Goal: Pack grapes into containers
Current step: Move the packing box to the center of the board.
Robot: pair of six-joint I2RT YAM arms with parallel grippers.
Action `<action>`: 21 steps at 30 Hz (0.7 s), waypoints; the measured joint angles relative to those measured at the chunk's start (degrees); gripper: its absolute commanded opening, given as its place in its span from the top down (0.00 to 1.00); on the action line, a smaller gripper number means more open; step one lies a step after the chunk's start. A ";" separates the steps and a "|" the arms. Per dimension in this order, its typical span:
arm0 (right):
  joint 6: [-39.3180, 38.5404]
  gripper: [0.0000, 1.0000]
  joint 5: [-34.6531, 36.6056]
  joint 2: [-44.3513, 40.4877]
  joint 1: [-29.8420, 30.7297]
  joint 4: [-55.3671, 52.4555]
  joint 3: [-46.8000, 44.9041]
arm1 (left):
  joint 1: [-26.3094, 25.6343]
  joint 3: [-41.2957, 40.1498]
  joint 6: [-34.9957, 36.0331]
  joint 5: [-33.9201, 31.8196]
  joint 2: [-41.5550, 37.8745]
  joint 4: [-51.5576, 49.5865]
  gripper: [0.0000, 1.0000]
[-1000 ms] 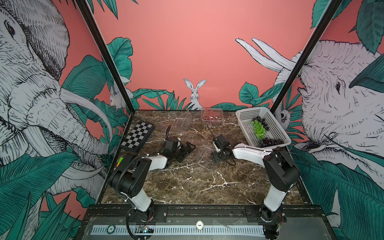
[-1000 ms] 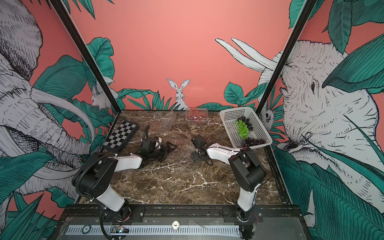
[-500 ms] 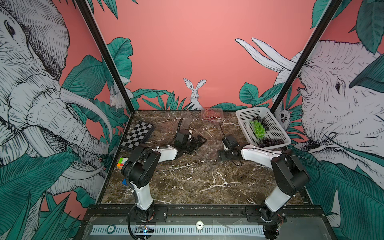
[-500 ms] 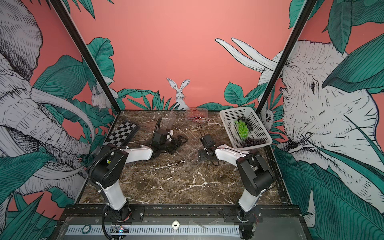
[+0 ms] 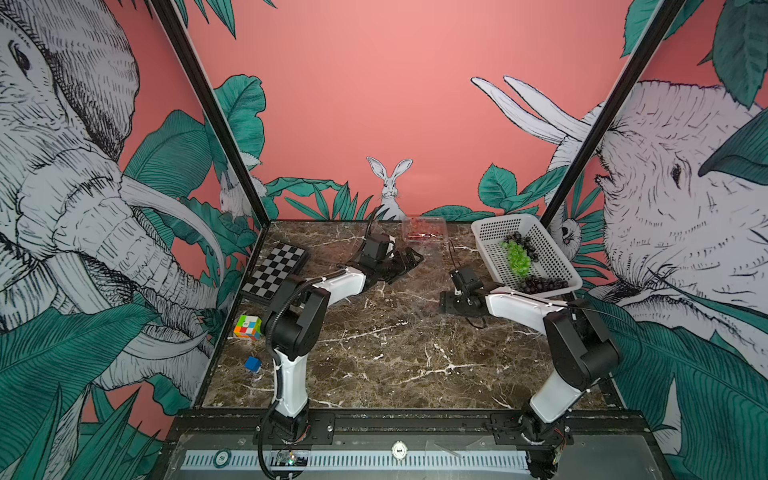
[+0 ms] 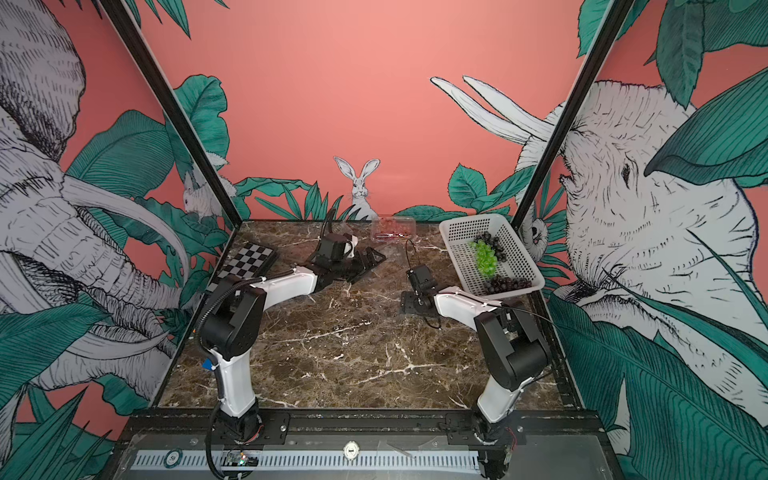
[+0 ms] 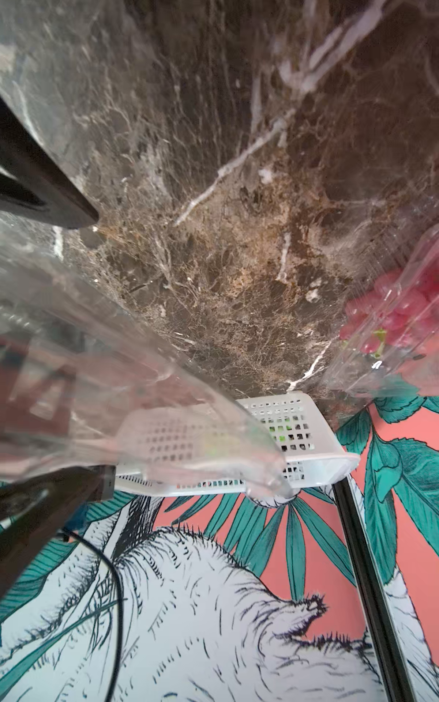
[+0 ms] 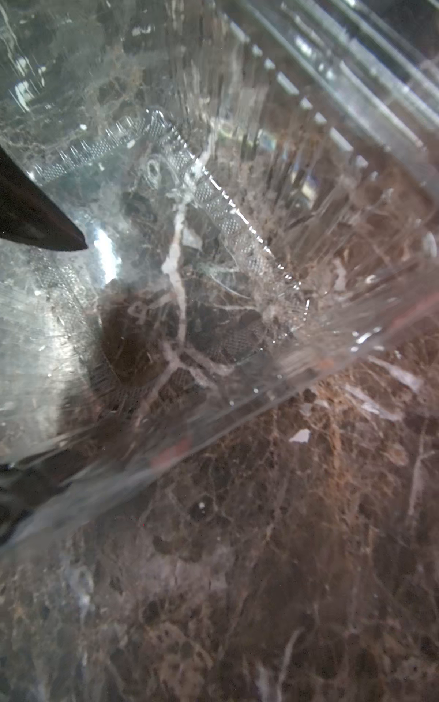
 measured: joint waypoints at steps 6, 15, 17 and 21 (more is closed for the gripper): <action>5.86 0.18 -0.48 2.86 -1.18 2.64 2.73 | 0.07 10.08 2.71 -0.63 4.96 -5.86 0.01; 14.95 0.17 -0.57 5.99 -2.08 6.84 4.87 | 1.33 24.85 5.73 -1.95 12.24 -13.94 0.01; 16.85 0.17 -0.44 6.93 -2.27 7.37 5.88 | 1.90 27.87 6.45 -2.08 13.86 -15.61 0.01; 20.02 0.17 -0.26 8.09 -2.58 8.44 7.32 | 3.13 31.87 7.72 -2.25 16.00 -19.10 0.01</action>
